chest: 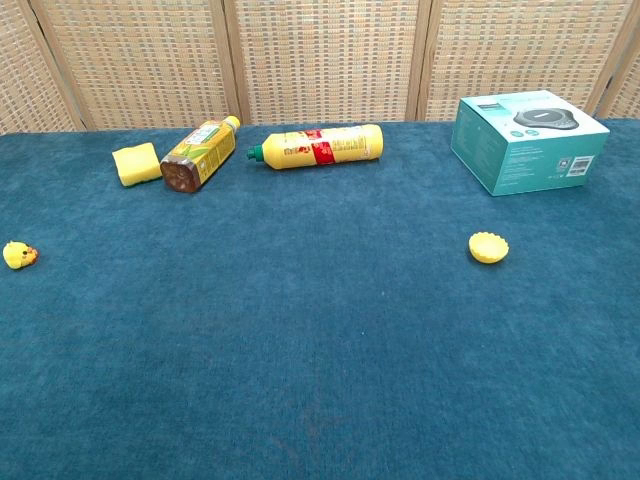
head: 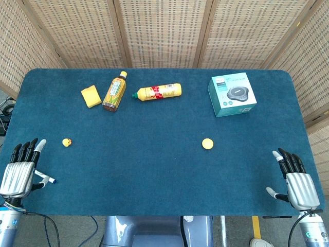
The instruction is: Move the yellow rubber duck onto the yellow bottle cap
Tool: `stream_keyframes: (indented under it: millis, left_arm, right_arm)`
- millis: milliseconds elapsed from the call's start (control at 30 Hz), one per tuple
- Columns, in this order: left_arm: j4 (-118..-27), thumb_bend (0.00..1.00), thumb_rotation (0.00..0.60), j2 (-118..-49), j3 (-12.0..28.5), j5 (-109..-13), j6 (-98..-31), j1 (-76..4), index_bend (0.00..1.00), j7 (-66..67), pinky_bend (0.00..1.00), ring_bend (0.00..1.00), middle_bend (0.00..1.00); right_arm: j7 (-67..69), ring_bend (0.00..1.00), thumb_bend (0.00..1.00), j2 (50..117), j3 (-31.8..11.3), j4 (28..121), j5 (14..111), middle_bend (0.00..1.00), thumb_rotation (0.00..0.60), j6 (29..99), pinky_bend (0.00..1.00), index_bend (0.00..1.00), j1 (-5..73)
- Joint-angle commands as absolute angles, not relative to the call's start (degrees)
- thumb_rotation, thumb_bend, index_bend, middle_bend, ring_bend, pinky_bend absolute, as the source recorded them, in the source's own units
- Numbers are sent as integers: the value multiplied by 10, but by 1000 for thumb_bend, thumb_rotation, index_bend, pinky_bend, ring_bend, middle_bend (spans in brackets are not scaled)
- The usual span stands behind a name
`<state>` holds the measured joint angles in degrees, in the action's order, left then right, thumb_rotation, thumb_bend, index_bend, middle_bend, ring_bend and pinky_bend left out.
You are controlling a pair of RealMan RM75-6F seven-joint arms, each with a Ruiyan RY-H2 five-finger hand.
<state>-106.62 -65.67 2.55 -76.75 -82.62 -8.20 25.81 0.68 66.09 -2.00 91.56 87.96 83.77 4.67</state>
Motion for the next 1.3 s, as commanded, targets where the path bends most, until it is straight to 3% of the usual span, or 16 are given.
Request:
stream_keyframes:
  millis: [33, 1300]
  left_arm:
    - [-1067, 206, 600, -657, 25, -771, -829, -81, 0, 257, 0, 0, 0]
    - [-1065, 205, 600, -657, 29, -775, -824, -85, 0, 243, 0, 0, 0]
  right_arm:
    - [8, 0, 0, 660, -20, 915, 880, 0, 600, 838, 0, 32, 46]
    - [13, 0, 0, 658, -20, 916, 876, 0, 600, 833, 0, 32, 47]
